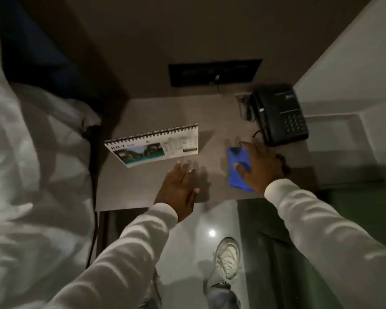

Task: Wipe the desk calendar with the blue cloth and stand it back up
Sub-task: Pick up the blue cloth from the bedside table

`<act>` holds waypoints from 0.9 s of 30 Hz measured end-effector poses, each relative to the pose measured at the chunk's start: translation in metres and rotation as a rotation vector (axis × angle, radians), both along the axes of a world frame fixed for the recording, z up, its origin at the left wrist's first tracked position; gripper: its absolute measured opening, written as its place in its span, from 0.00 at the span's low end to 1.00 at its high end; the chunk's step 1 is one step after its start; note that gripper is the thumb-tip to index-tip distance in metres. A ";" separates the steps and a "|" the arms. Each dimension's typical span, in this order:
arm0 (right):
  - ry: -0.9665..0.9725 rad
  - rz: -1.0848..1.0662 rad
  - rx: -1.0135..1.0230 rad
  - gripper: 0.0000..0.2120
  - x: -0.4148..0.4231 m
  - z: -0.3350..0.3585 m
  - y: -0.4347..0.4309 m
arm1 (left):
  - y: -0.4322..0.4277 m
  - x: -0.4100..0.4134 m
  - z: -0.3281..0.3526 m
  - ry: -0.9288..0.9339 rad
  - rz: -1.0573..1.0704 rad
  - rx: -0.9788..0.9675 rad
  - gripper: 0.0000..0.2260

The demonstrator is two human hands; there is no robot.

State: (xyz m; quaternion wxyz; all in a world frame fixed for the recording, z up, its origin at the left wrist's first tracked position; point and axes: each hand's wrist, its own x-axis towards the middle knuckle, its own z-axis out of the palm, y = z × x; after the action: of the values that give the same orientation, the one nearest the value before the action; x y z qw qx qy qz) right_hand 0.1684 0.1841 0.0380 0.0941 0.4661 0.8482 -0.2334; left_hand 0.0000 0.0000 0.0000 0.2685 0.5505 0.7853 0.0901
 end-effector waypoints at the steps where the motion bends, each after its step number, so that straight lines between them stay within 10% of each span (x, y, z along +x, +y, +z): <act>1: -0.058 -0.001 0.026 0.30 -0.002 -0.018 -0.005 | -0.003 0.000 -0.017 0.038 0.004 -0.001 0.28; 9: -0.111 -0.156 0.230 0.32 -0.009 -0.104 -0.021 | -0.024 -0.008 -0.095 0.263 0.041 0.057 0.29; 16: -0.195 -0.074 0.292 0.27 -0.007 -0.101 -0.008 | -0.035 -0.023 -0.054 0.082 0.072 0.052 0.29; 27: 0.551 -0.367 0.236 0.23 -0.057 -0.049 -0.114 | -0.059 -0.138 0.068 0.169 -0.154 0.442 0.28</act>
State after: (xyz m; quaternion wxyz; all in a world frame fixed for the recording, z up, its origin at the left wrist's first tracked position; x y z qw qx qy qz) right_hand 0.1110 0.0702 -0.0109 -0.2362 0.5383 0.7648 -0.2639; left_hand -0.1378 -0.0591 0.0677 0.0808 0.6595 0.7220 0.1928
